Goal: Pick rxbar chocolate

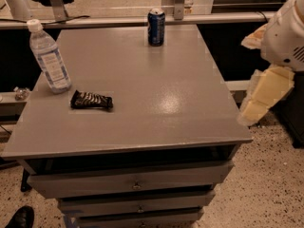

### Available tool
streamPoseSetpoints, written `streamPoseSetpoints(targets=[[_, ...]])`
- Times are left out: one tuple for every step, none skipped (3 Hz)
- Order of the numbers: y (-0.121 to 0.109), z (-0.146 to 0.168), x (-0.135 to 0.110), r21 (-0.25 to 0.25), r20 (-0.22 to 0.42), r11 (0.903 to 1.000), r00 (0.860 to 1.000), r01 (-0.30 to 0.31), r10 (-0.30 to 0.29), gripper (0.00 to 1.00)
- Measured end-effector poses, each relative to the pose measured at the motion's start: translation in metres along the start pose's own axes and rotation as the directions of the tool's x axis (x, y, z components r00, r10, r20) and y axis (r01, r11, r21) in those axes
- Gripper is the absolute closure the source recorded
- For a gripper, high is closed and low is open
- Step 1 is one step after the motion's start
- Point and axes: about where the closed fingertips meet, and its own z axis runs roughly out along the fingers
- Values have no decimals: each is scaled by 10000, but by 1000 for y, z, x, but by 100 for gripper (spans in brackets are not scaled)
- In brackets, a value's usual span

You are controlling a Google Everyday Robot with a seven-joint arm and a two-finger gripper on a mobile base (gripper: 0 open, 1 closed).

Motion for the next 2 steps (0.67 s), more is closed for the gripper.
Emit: streamPoseSetpoints(targets=[[10,24,-46,-104,1794,9999,9837,-48,66,0],[17,56,-90,-481,3665,9981,9288,-394,543,0]])
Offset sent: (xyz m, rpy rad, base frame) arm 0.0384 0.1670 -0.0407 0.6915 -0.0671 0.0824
